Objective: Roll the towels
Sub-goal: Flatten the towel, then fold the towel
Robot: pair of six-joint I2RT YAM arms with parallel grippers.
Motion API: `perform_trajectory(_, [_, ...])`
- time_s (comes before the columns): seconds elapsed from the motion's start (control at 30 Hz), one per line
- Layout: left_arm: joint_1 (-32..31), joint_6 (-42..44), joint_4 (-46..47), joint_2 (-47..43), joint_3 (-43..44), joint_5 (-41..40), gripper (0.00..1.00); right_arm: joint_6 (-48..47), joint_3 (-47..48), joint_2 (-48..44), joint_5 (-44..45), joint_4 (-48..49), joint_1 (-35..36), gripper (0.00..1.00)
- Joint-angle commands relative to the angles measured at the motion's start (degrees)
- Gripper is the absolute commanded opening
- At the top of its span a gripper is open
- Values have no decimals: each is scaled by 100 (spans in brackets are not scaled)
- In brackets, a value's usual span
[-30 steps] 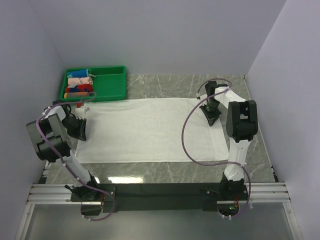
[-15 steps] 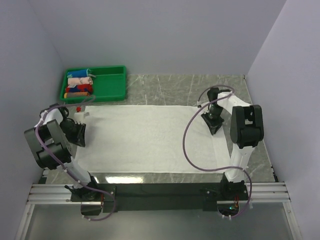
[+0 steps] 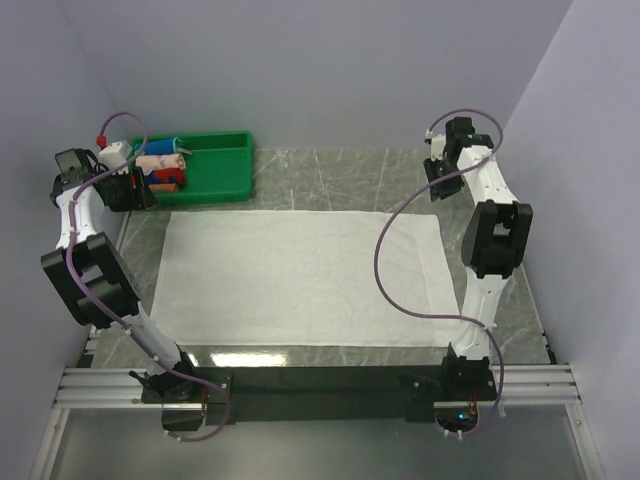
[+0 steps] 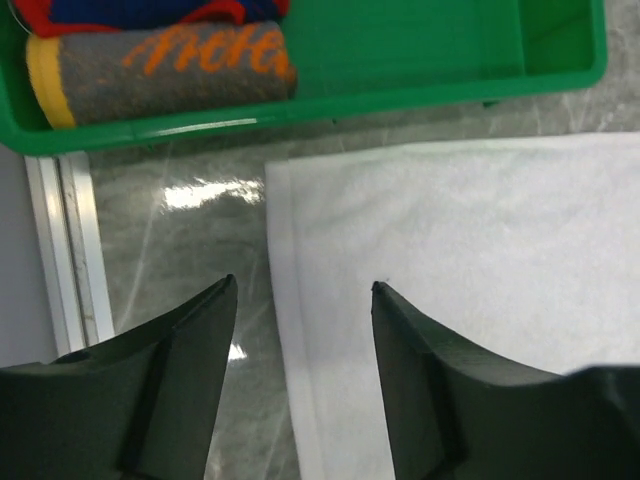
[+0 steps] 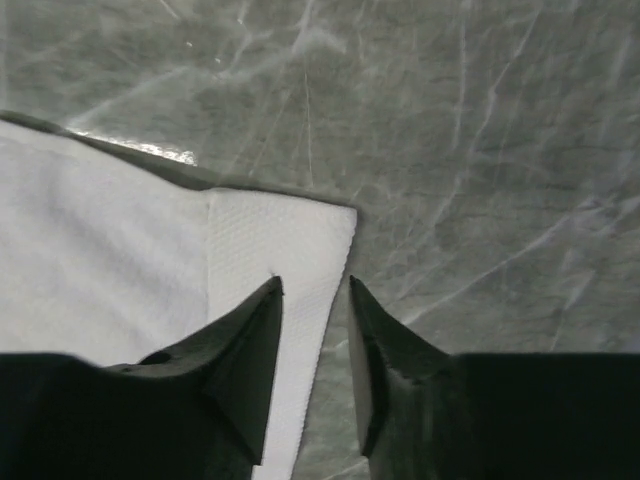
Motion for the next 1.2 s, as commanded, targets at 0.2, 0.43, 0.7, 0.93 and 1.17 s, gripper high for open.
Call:
perform_trajectory(0.2, [-241, -511, 1168, 97, -275, -346, 65, 14, 206, 848, 190, -4, -156, 48])
perform_trajectory(0.43, [-355, -889, 1590, 351, -417, -742, 64, 84, 242, 1191, 128, -180, -139, 45])
perform_trajectory(0.7, [-574, -1522, 1915, 781, -294, -1057, 63, 111, 233, 1315, 31, -216, -139, 18])
perform_trajectory(0.93, [-891, -1680, 1933, 1116, -215, -1541, 62, 5, 277, 1236, -127, -277, -130, 0])
perform_trajectory(1.17, [-909, -1426, 1916, 1503, -101, -1647, 59, -74, 295, 1157, -154, -356, -104, 0])
